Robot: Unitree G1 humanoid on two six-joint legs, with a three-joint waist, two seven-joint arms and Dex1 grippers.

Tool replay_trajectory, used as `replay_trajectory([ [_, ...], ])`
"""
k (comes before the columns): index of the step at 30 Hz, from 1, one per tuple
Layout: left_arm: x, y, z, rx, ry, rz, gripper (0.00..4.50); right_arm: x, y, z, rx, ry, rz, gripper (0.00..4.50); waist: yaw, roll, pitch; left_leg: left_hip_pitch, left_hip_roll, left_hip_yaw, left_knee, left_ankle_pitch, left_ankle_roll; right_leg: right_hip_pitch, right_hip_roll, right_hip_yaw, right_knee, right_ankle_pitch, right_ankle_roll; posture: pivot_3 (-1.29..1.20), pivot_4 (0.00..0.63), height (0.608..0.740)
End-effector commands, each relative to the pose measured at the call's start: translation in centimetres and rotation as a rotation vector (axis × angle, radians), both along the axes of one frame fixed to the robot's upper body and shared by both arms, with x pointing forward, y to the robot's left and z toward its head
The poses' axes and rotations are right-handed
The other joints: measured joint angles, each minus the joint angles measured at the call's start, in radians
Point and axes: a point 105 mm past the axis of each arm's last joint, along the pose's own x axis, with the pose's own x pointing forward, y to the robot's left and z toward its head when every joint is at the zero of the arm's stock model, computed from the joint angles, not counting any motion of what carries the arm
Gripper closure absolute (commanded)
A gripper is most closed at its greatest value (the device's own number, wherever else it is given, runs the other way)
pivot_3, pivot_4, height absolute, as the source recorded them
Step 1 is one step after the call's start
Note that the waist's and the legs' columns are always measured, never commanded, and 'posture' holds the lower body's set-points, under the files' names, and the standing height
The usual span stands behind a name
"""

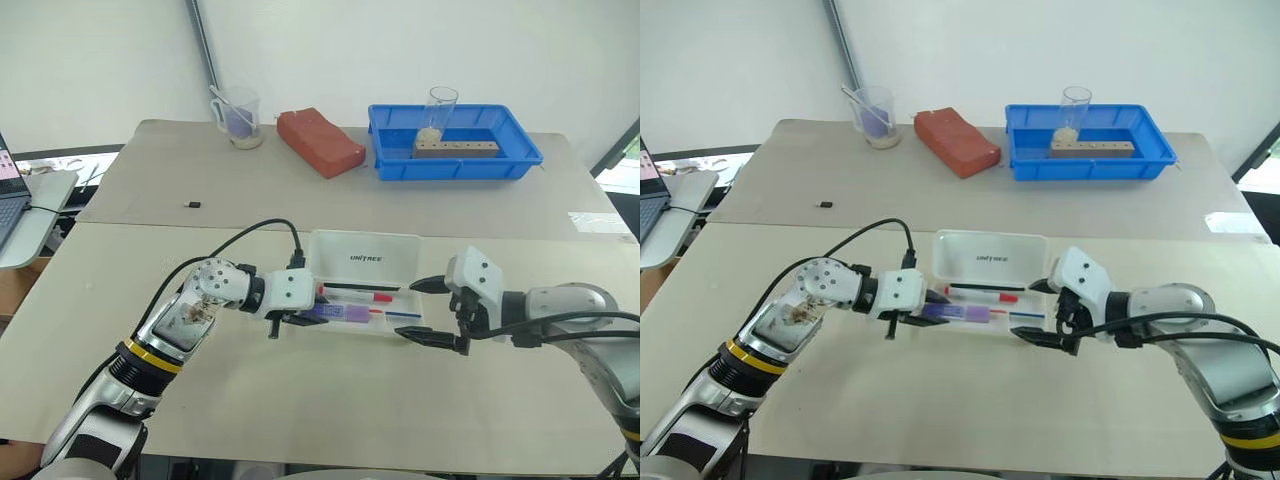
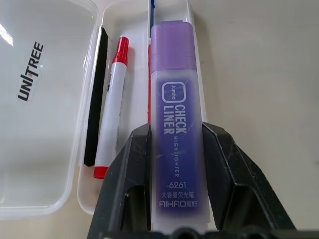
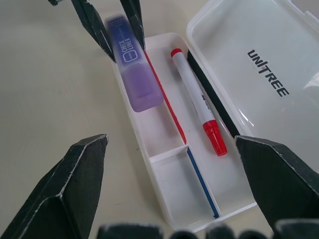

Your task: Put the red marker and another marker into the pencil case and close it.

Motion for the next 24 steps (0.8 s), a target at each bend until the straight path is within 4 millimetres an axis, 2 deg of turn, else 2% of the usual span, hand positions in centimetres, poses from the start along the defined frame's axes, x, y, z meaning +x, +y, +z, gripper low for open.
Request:
replay_trajectory([
  [1,0.1,-0.7,0.5,-0.009,-0.032,-0.027,3.57,-0.3,0.1,1.2,0.000,-0.049,-0.001,0.00,-0.001,0.000,0.000,0.000,0.000,0.000,0.000,0.000,0.000,0.000,0.000,0.000,0.000,0.000,0.000,0.00,0.150,0.740],
  [13,0.4,-1.6,0.5,-0.024,-0.030,-0.027,3.57,-0.8,1.0,1.8,0.006,-0.047,0.021,0.00,0.000,0.000,0.000,0.000,0.000,-0.001,0.001,0.000,0.000,0.000,0.000,0.000,0.000,0.000,0.000,0.00,0.150,0.740],
  [15,0.4,-1.9,0.7,-0.042,-0.034,-0.025,2.54,-0.6,1.0,1.8,0.007,-0.046,0.018,0.00,0.001,0.000,0.000,-0.001,0.000,-0.001,0.001,0.000,0.000,0.000,0.000,0.000,0.000,0.000,0.000,0.00,0.150,0.740],
  [16,0.4,-2.0,0.8,-0.050,-0.035,-0.022,2.21,-0.6,0.9,1.8,0.006,-0.046,0.013,0.00,0.001,0.000,0.000,-0.001,0.000,-0.001,0.001,0.000,0.000,0.000,0.000,0.000,0.000,0.000,0.000,0.00,0.150,0.740],
  [20,0.0,-2.1,1.5,-0.071,-0.024,-0.029,0.37,-0.3,0.2,1.8,-0.001,-0.047,-0.008,0.00,0.000,0.000,0.000,-0.001,0.000,-0.001,0.001,0.000,0.000,0.000,0.000,0.000,0.001,0.000,0.000,0.00,0.150,0.740],
  [21,-0.2,-2.1,1.8,-0.080,-0.014,-0.031,0.05,-0.2,0.0,1.9,-0.005,-0.047,-0.016,0.00,0.000,0.000,0.000,-0.001,0.000,-0.001,0.001,0.000,0.000,0.000,0.000,0.000,0.001,0.000,0.000,0.00,0.150,0.740],
  [24,-1.1,-1.9,2.7,-0.091,-0.008,-0.056,0.05,0.7,-2.3,1.9,-0.048,-0.050,-0.078,0.00,0.001,0.001,0.000,-0.002,0.000,-0.001,0.002,0.000,0.000,0.000,0.000,0.000,0.001,0.000,0.001,0.00,0.150,0.740],
])
